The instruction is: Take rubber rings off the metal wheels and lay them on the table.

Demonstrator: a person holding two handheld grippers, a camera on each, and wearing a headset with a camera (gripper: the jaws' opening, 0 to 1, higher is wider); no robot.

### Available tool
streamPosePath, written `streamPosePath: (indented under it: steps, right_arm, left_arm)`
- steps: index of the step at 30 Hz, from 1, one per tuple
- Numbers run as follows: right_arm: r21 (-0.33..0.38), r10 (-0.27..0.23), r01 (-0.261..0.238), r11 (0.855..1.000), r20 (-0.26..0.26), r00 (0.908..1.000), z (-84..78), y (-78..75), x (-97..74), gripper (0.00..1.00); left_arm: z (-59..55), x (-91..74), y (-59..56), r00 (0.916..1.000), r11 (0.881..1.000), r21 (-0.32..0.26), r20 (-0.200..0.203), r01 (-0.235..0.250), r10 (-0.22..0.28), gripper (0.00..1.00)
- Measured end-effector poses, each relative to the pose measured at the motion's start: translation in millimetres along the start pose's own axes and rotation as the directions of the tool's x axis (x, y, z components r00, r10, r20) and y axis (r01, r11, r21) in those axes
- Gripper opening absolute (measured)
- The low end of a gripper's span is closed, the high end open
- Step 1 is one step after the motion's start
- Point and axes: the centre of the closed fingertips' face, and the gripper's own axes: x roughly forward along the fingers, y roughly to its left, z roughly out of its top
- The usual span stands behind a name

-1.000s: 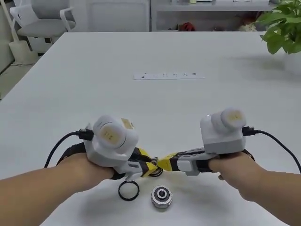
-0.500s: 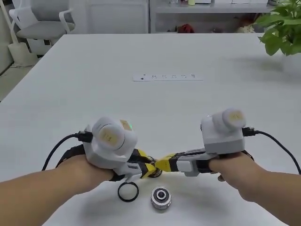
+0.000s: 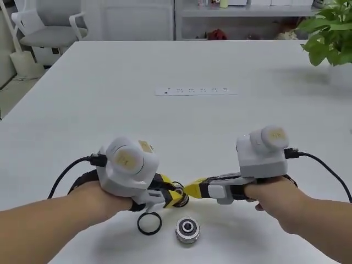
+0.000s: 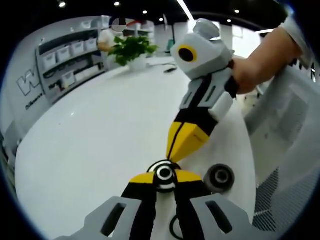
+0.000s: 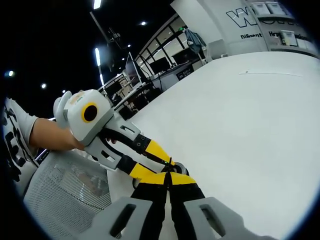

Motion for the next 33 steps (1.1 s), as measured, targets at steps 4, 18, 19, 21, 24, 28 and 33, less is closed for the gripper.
streamPosePath:
  steps: [4, 18, 19, 21, 24, 28, 33]
  right_arm:
    - [0.001, 0.001, -0.001, 1.000, 0.000, 1.0000, 0.3, 0.4, -0.3, 0.00]
    - [0.008, 0.013, -0.013, 1.000, 0.012, 0.9998, 3.8, 2.3, -1.7, 0.00]
    - [0.009, 0.013, -0.014, 1.000, 0.013, 0.9998, 4.0, 2.4, -1.7, 0.00]
    - [0.010, 0.015, -0.015, 1.000, 0.018, 0.9997, 5.4, 2.5, -2.3, 0.00]
    - [0.014, 0.017, -0.017, 1.000, 0.024, 0.9996, 7.1, 2.7, -3.0, 0.00]
    - [0.016, 0.021, -0.021, 1.000, 0.028, 0.9994, 8.0, 4.3, -3.7, 0.00]
    - [0.016, 0.030, -0.031, 0.999, 0.031, 0.9991, 9.7, 6.5, -3.0, 0.00]
  left_arm:
    - [2.2, -2.0, -2.5, 0.9999, 1.000, 0.006, 0.004, 0.016, -0.016, 0.17]
    - [4.3, -21.7, -7.0, 0.9986, 0.999, 0.004, 0.027, 0.045, -0.045, 0.32]
    - [5.2, -24.2, -5.7, 0.9986, 0.999, 0.005, 0.032, 0.042, -0.042, 0.34]
    - [7.4, -29.2, -4.1, 0.9984, 0.999, 0.003, 0.042, 0.038, -0.038, 0.36]
    - [9.7, -36.0, -2.5, 0.9976, 0.999, -0.011, 0.059, 0.038, -0.037, 0.38]
    - [12.1, -44.7, -1.3, 0.9966, 0.999, -0.024, 0.076, 0.035, -0.033, 0.44]
    - [14.4, -54.5, -1.7, 0.9951, 0.999, -0.036, 0.094, 0.036, -0.033, 0.50]
